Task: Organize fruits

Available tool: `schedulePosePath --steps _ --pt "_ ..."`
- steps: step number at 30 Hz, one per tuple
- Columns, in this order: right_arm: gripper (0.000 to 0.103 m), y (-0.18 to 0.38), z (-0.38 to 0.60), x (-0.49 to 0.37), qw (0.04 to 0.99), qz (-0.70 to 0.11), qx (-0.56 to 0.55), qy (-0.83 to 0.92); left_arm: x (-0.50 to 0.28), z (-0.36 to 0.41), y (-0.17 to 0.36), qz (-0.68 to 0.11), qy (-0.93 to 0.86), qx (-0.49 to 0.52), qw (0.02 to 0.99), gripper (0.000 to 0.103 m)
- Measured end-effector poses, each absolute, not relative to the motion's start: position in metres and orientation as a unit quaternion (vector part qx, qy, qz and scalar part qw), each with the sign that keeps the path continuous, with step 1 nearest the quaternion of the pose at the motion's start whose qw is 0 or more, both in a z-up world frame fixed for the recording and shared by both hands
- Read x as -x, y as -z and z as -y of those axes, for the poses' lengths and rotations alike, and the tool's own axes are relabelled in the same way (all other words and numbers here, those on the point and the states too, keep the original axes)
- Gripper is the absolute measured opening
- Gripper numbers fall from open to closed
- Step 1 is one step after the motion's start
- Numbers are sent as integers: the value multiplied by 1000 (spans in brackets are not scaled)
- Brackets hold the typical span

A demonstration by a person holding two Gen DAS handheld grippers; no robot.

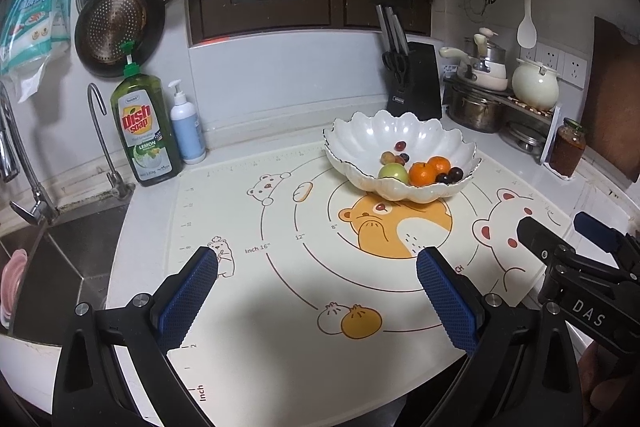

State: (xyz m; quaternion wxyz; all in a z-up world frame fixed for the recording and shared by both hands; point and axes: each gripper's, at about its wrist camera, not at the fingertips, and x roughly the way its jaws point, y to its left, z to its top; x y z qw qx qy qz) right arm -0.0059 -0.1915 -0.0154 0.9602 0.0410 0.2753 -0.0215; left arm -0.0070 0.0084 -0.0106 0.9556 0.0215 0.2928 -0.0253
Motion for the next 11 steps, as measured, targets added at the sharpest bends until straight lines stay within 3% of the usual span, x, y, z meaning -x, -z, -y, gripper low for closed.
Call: schedulePosePath --steps 11 --pt "90 18 191 2 959 -280 -43 22 3 -7 12 -295 29 -19 955 102"
